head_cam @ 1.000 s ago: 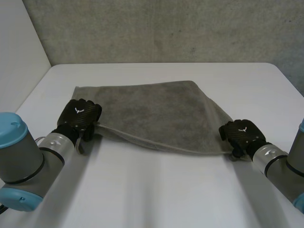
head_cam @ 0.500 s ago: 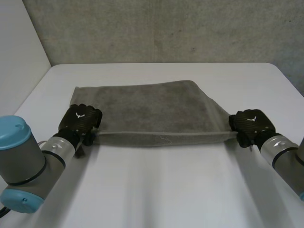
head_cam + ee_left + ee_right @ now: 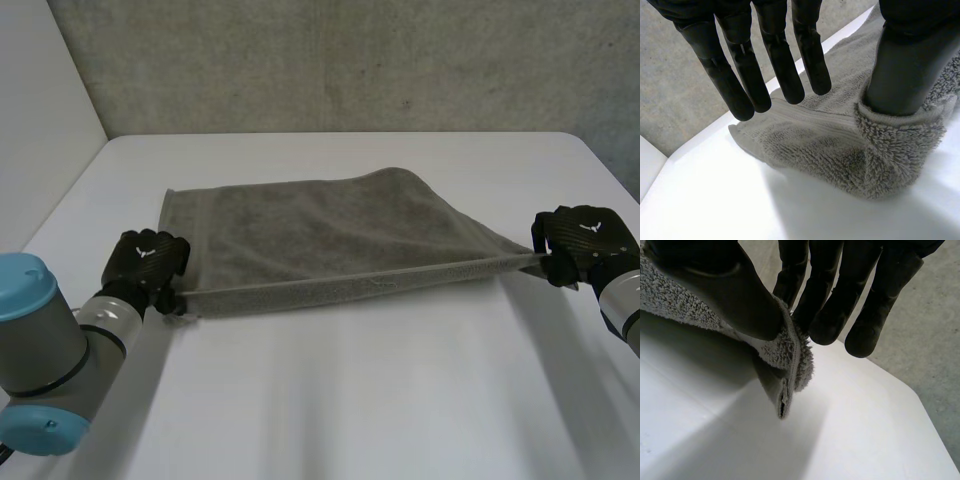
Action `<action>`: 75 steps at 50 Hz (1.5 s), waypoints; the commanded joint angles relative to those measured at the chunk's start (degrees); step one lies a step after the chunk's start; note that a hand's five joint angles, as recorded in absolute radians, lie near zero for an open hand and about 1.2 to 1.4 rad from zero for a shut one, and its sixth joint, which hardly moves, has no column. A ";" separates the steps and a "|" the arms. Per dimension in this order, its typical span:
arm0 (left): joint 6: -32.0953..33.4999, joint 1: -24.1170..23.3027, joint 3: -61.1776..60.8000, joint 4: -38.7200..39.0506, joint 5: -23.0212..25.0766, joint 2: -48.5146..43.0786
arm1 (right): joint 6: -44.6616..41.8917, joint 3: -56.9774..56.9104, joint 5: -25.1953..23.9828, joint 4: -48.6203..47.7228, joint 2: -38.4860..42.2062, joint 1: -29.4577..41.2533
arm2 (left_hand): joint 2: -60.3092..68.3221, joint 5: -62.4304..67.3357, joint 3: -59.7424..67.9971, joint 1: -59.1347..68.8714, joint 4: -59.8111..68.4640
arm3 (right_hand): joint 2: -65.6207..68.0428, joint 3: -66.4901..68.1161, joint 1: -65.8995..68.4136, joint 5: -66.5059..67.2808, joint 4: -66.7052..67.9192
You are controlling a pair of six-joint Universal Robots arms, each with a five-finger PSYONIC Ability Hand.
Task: Fold the towel.
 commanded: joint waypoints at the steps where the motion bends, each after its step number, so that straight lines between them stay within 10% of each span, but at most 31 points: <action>1: 0.02 0.03 -0.30 -0.61 -0.11 0.52 | 0.10 0.53 0.52 -1.86 -0.53 -0.06 | -5.09 -14.70 -5.34 -5.10 -5.54 | 4.75 3.82 4.21 3.62 3.62; 6: 0.37 0.12 -0.30 -1.05 0.16 2.27 | 0.45 0.53 0.26 -1.24 -1.85 -0.41 | 27.60 18.00 27.36 27.59 27.15 | 4.75 3.82 4.21 3.62 3.62; 23: -0.77 0.30 15.49 -16.58 0.95 33.30 | 0.01 -26.28 -3.26 25.56 -24.43 0.03 | 27.69 18.09 27.45 27.69 27.25 | 4.75 3.82 4.21 3.62 3.62; 33: -1.57 1.00 25.44 -29.16 2.88 23.94 | -7.55 -41.66 -7.39 43.58 -17.14 -0.94 | 27.69 18.09 27.45 27.69 27.25 | 4.75 3.82 4.21 3.62 3.62; 40: 2.02 1.09 32.29 -34.52 2.88 4.08 | -22.37 -43.07 0.58 50.00 -1.27 7.04 | 27.69 18.09 27.45 27.69 27.25 | 4.75 3.82 4.21 3.62 3.62; 50: 10.74 0.12 49.68 -37.88 2.18 -10.90 | -30.66 -54.49 14.76 45.87 16.17 13.57 | 27.69 18.09 27.45 27.69 27.25 | 4.75 3.82 4.21 3.62 3.62; 62: -4.90 -1.90 59.90 -10.81 -5.12 -0.80 | -27.94 -48.89 15.82 -12.45 3.80 15.06 | 27.69 18.09 27.45 27.69 27.25 | 4.75 3.82 4.21 3.62 3.62; 75: -7.80 0.82 39.55 -5.45 -0.83 0.26 | -27.50 -40.45 8.36 3.92 6.85 14.18 | 27.69 18.09 27.45 27.69 27.25 | 4.75 3.82 4.21 3.62 3.62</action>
